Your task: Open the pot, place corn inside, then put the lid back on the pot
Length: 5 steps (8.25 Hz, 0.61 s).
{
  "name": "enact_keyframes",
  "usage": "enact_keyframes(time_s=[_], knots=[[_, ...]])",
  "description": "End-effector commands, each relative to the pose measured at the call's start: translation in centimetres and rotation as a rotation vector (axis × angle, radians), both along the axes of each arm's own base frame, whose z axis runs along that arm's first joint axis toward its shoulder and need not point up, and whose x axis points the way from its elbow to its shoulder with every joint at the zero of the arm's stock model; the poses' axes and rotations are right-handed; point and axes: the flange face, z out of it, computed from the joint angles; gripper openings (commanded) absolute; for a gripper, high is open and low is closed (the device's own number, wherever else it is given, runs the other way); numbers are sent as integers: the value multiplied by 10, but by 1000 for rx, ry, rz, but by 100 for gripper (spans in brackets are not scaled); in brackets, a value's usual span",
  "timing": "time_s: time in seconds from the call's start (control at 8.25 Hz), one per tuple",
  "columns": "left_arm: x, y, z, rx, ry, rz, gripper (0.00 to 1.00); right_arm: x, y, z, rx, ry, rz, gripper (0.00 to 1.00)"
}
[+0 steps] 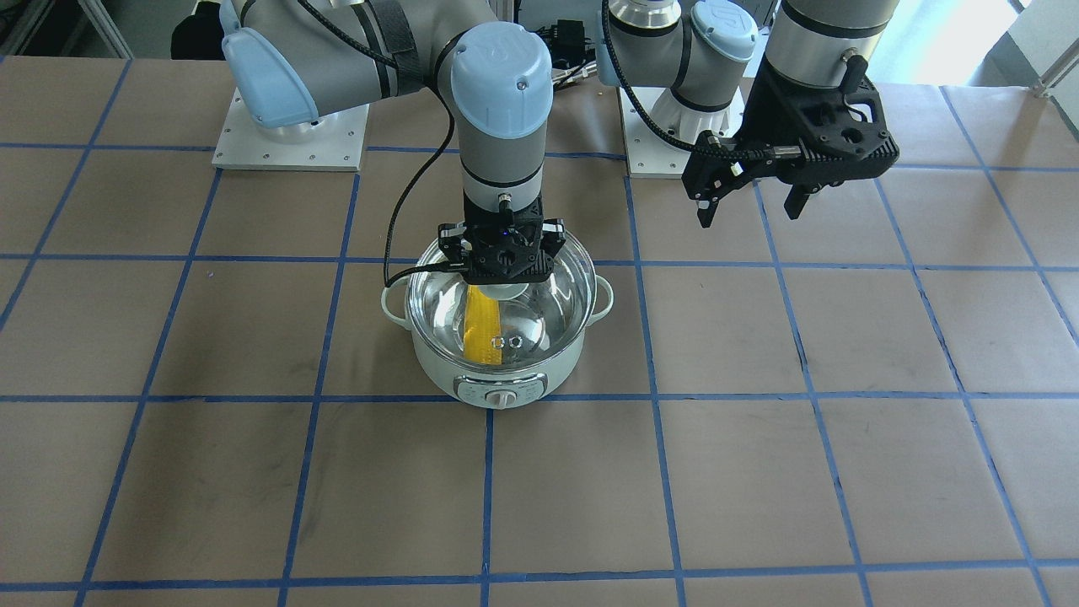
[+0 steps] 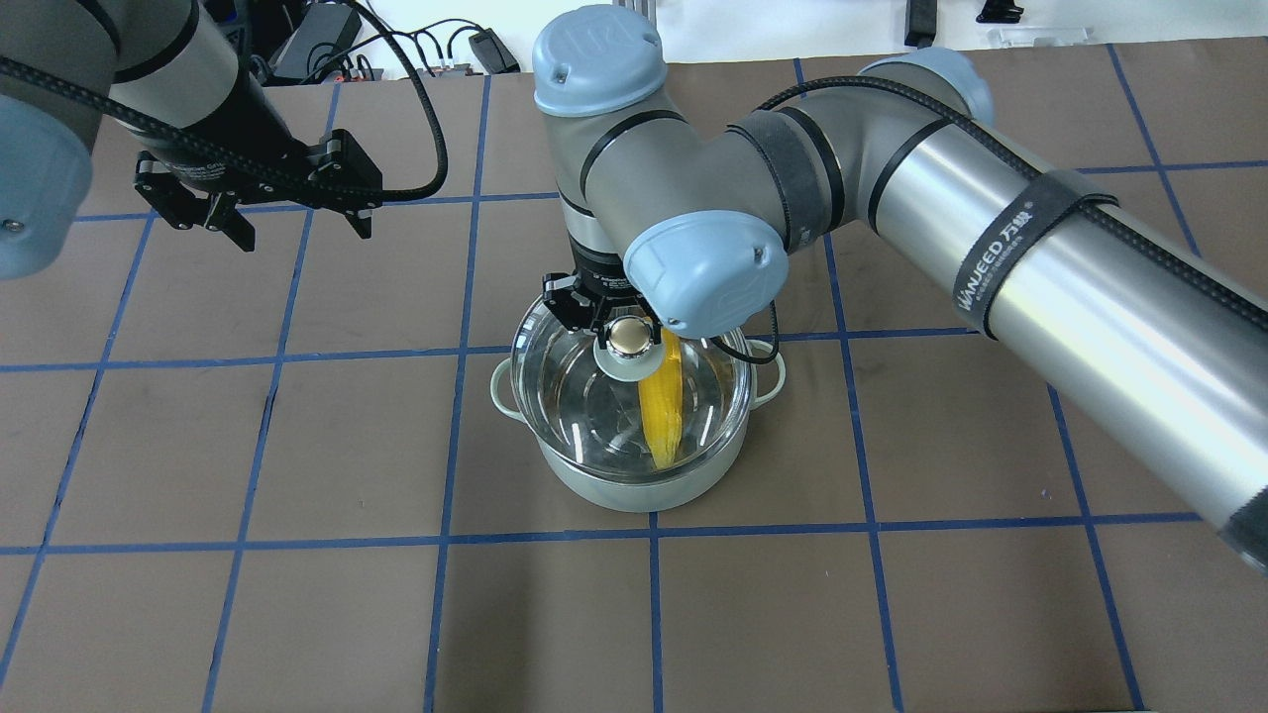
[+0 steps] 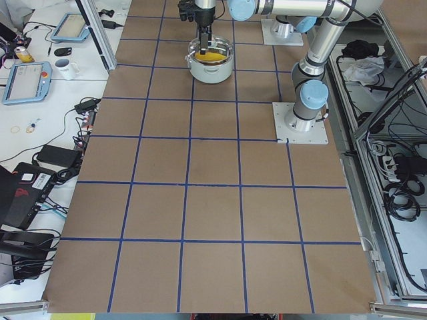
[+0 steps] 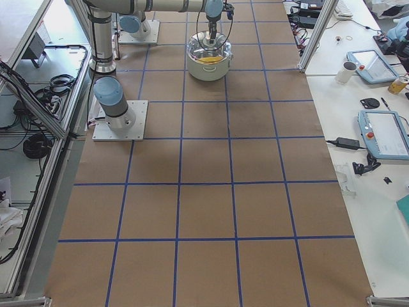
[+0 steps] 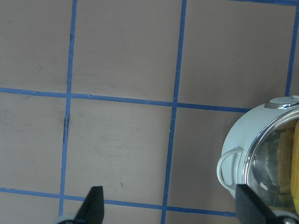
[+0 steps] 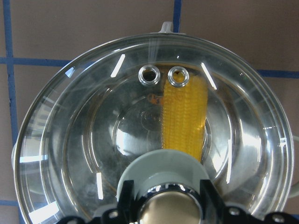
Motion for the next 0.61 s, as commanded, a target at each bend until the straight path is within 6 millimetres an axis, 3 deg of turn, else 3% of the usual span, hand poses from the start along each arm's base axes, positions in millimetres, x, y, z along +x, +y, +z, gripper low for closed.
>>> enact_keyframes(time_s=[0.0, 0.48], knots=[[0, 0, -1, 5, 1, 0, 100, -3, 1, -5, 11, 8, 1, 0], [0, -3, -6, 15, 1, 0, 100, -3, 1, -6, 9, 5, 4, 0]])
